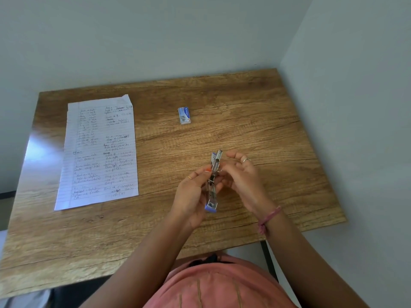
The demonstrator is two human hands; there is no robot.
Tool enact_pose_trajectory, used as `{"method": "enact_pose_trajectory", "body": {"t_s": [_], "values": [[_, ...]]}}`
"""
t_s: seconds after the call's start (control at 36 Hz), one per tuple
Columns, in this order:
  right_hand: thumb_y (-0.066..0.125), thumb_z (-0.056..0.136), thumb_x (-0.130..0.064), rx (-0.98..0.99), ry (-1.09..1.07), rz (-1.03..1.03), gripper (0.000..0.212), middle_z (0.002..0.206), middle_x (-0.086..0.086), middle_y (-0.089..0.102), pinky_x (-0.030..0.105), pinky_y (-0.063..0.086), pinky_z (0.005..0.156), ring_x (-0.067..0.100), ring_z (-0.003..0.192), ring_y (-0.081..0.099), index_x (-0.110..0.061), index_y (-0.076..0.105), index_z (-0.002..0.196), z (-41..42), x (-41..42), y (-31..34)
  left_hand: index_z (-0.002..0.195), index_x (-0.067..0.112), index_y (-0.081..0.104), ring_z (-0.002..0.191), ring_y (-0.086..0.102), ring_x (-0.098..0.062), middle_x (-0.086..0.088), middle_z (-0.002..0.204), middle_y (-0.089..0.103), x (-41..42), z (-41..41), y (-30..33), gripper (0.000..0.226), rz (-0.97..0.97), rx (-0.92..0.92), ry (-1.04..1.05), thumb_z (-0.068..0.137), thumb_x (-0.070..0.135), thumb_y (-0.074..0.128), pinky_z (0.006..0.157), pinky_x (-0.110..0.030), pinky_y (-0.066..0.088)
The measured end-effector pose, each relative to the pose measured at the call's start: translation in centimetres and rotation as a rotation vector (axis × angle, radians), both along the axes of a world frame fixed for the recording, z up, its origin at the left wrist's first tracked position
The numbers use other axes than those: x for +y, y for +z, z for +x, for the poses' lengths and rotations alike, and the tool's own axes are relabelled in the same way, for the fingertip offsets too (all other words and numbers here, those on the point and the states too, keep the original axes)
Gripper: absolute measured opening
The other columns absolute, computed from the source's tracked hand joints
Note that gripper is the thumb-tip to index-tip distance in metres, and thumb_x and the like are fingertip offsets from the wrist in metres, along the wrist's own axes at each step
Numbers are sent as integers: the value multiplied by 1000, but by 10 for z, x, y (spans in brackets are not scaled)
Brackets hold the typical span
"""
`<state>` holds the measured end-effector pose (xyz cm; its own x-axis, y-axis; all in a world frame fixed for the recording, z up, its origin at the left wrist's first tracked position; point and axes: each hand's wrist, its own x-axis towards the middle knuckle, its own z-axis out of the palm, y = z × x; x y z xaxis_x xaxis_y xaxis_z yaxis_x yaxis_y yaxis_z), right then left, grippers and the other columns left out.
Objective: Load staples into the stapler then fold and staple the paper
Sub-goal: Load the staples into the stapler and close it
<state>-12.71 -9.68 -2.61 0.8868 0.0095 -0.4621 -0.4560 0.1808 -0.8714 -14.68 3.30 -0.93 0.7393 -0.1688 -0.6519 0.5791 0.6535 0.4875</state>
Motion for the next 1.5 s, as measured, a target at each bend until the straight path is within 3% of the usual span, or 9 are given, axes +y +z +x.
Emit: {"method": "enact_pose_trajectory", "body": {"t_s": [0.19,0.28,0.39,0.53,0.72,1.08,1.19,1.33,1.5], "values": [[71,69,-2,-100,214,98,74,120,5,59,30,50,87,7,96,61,-23,38,131,-10,-4,-4,116,6,56,78,74,-21,-17,95,74,4,3,-2,23,-95,51,39,94,1,53,66,-29,61],[85,64,-15,-79,201,60,84,123,3,57,35,50,95,12,108,58,-30,36,130,-9,-4,-5,111,-3,61,81,74,-21,-21,99,73,4,2,-2,20,-157,72,-8,95,1,51,67,-27,60],[83,61,-22,-48,154,87,87,122,4,55,30,54,82,9,94,60,-27,36,134,-8,-2,-6,113,-14,58,84,73,-24,-27,104,69,1,1,-3,25,-198,129,-7,94,0,51,84,-33,56],[84,59,-23,5,101,136,94,132,15,53,39,53,89,27,110,57,-20,37,139,-9,-1,-8,110,-17,58,81,72,-25,-28,99,68,2,1,-1,24,-271,175,16,93,-1,52,75,-31,60],[75,70,-8,103,47,352,79,106,8,71,27,58,70,17,88,70,-10,37,140,-8,-1,-11,113,-15,57,71,73,-25,-26,96,69,2,1,1,26,-313,211,34,94,1,52,59,-32,61],[70,77,-9,103,56,394,62,102,8,69,24,56,66,8,72,68,-8,46,135,-8,-7,-24,109,-16,59,75,73,-28,-26,96,69,1,2,1,24,-314,211,23,91,0,54,69,-35,60],[51,93,-1,110,60,434,46,102,8,66,22,54,65,9,73,63,-8,46,138,-9,-10,-27,112,-16,58,87,68,-27,-25,106,66,1,4,-1,26,-303,201,31,94,1,50,81,-37,55],[47,81,1,16,234,384,68,133,10,56,35,44,97,28,115,50,-17,34,145,-18,-18,-26,110,-13,58,94,65,-24,-21,103,70,0,9,-4,23,-310,208,93,95,1,46,100,-42,47],[65,78,17,-105,473,169,101,149,-2,39,36,39,109,16,136,42,-23,10,152,-21,-19,-26,124,-12,52,87,72,-22,-23,120,64,-2,10,-9,32,-322,233,136,94,0,51,99,-36,47]]}}
